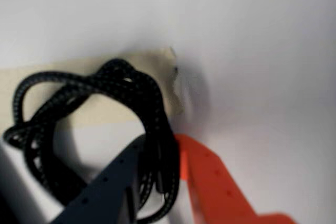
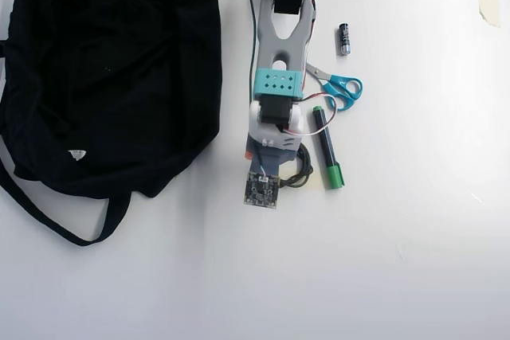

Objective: Put the cable into the black bag

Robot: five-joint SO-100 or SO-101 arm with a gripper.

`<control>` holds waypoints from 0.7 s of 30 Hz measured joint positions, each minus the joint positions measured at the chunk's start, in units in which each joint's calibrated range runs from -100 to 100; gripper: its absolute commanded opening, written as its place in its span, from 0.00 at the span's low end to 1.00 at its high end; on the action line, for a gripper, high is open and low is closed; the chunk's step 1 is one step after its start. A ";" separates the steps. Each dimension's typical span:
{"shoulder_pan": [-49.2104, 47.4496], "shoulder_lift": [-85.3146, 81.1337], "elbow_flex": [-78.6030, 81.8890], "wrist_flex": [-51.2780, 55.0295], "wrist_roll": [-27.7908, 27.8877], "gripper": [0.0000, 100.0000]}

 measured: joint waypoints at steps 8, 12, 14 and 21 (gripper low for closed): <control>0.29 -0.42 -10.14 9.96 0.59 0.02; 0.59 -0.42 -15.96 14.77 0.63 0.02; 0.88 -0.42 -18.71 17.26 0.63 0.02; 2.87 -1.16 -26.73 22.16 0.63 0.02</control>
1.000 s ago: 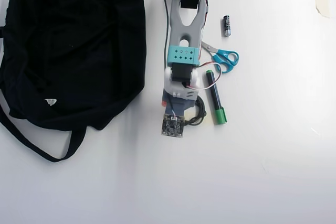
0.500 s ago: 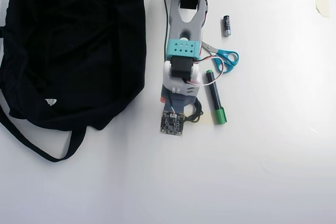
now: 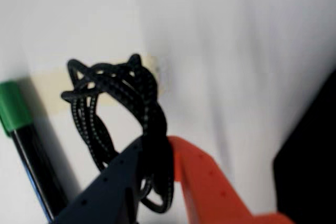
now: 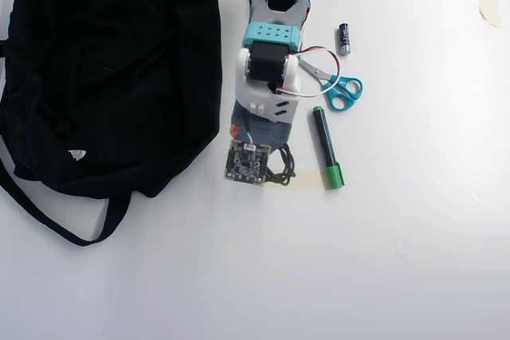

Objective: Put the cable into the black bag

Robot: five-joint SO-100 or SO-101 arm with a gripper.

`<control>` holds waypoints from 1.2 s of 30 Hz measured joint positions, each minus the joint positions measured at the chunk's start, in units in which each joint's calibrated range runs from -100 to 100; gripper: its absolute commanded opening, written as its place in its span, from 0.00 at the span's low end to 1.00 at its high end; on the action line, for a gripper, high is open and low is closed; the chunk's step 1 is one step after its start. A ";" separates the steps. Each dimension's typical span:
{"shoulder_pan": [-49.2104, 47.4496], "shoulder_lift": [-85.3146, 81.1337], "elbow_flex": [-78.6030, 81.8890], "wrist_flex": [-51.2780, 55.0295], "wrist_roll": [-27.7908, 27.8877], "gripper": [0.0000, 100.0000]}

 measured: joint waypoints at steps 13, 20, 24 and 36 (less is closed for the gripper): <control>9.18 -8.39 0.16 0.17 2.05 0.02; 15.43 -14.78 12.66 0.17 4.00 0.02; 18.66 -19.93 17.85 0.26 4.49 0.02; 36.30 -28.06 30.03 0.00 5.57 0.02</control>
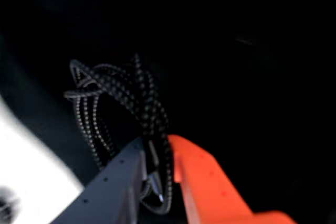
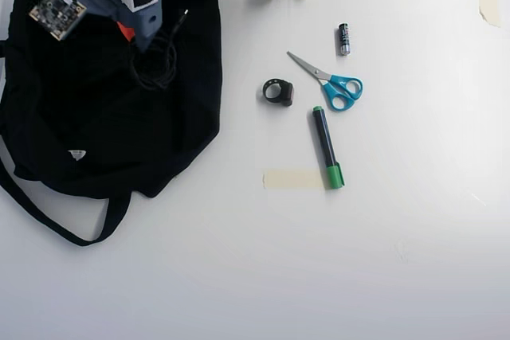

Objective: Put the cable into the black bag

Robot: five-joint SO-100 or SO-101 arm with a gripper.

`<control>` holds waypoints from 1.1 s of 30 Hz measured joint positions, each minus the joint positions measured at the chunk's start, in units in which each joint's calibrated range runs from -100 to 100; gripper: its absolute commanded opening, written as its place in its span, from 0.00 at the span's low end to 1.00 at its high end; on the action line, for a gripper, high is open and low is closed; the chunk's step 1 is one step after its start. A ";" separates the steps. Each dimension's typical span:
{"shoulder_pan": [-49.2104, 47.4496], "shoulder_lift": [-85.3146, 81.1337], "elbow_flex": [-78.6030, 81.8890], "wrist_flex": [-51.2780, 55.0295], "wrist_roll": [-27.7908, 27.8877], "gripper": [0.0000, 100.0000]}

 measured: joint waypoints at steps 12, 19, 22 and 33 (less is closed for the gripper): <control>16.83 8.97 10.77 -19.67 -1.37 0.11; 11.17 4.32 10.85 -14.94 -2.25 0.27; -0.59 -15.28 13.44 -7.81 -2.78 0.27; -33.14 -43.17 46.07 -11.42 -11.92 0.02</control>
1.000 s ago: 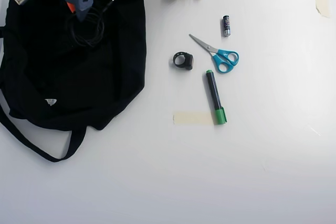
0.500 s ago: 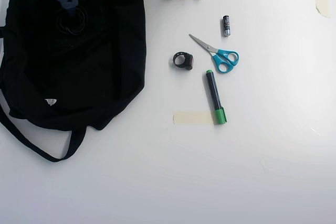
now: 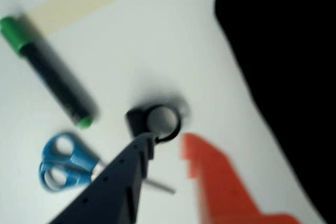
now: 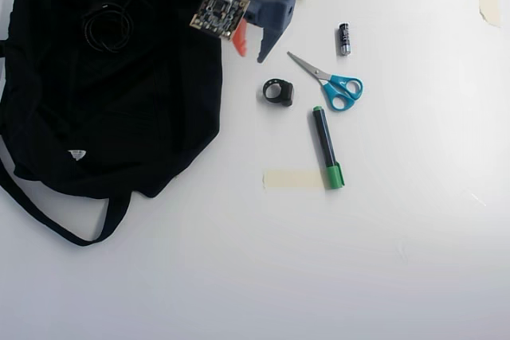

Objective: Put the cable into the black bag

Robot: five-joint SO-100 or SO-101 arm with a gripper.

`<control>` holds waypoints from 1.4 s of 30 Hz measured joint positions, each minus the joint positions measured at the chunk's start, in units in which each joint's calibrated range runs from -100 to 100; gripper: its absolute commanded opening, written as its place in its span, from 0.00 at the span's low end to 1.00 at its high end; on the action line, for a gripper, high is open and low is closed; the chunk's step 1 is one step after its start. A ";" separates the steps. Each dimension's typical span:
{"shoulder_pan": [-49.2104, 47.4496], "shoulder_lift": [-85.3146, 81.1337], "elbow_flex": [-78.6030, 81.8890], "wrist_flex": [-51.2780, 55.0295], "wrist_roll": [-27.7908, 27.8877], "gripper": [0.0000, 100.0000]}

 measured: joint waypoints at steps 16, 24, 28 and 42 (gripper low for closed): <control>-4.70 -21.34 43.24 -17.86 5.62 0.02; -8.38 -31.71 53.07 -17.86 6.06 0.02; -10.65 -40.51 61.01 -17.86 6.06 0.02; -12.34 -68.91 80.27 -17.60 6.15 0.02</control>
